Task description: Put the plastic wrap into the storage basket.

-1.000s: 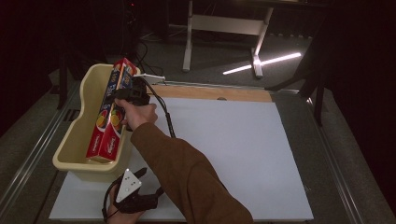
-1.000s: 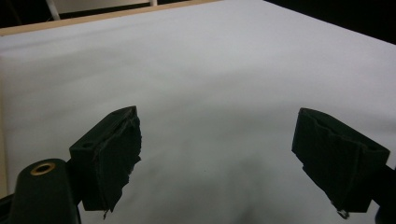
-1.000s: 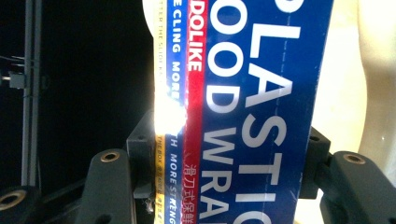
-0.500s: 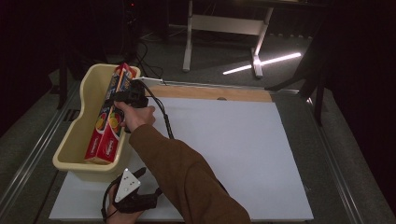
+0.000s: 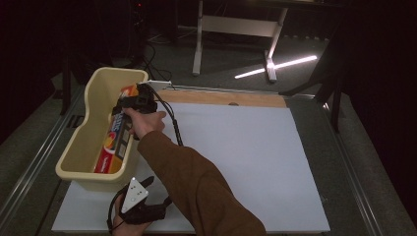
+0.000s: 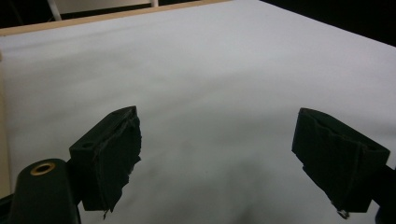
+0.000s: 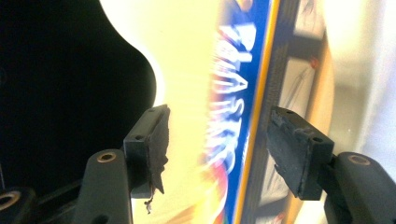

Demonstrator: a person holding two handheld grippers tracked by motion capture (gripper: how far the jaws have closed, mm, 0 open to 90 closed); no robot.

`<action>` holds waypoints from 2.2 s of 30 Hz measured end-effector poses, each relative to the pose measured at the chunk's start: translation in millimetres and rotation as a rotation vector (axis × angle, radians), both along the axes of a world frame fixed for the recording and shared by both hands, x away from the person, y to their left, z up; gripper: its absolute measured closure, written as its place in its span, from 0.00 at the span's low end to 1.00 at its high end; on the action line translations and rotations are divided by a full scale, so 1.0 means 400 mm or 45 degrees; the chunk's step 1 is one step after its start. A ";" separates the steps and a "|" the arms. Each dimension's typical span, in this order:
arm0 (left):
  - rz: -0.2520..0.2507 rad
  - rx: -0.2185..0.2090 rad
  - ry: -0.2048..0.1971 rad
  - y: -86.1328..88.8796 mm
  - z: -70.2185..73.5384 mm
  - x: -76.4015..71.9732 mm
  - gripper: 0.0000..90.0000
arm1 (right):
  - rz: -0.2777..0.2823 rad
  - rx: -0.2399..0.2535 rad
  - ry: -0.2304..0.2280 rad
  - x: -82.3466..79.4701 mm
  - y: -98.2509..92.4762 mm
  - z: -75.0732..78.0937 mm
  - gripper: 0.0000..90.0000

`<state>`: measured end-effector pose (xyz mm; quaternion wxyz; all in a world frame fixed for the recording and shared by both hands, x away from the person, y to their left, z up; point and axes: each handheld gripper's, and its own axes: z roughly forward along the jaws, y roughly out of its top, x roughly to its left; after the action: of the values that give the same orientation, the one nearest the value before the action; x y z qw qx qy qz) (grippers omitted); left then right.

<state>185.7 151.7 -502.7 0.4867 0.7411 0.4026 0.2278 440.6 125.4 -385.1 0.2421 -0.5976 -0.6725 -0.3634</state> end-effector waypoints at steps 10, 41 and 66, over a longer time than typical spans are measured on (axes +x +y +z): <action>0.002 0.000 -0.005 -0.001 0.001 0.003 0.17 | 0.180 -0.074 -0.114 -0.014 -0.022 0.029 0.47; 0.028 0.021 -0.004 -0.003 0.002 0.016 0.17 | 0.484 -0.485 -0.844 -0.160 -0.557 -0.084 0.50; 0.066 0.074 -0.008 -0.013 0.001 0.025 0.17 | 0.154 -0.557 -1.121 -0.416 -0.959 -0.275 0.38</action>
<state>195.8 146.5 -502.3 0.4600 0.7436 0.4134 0.2542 274.2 -258.3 -495.1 -0.1755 -0.3840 -0.8048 -0.4172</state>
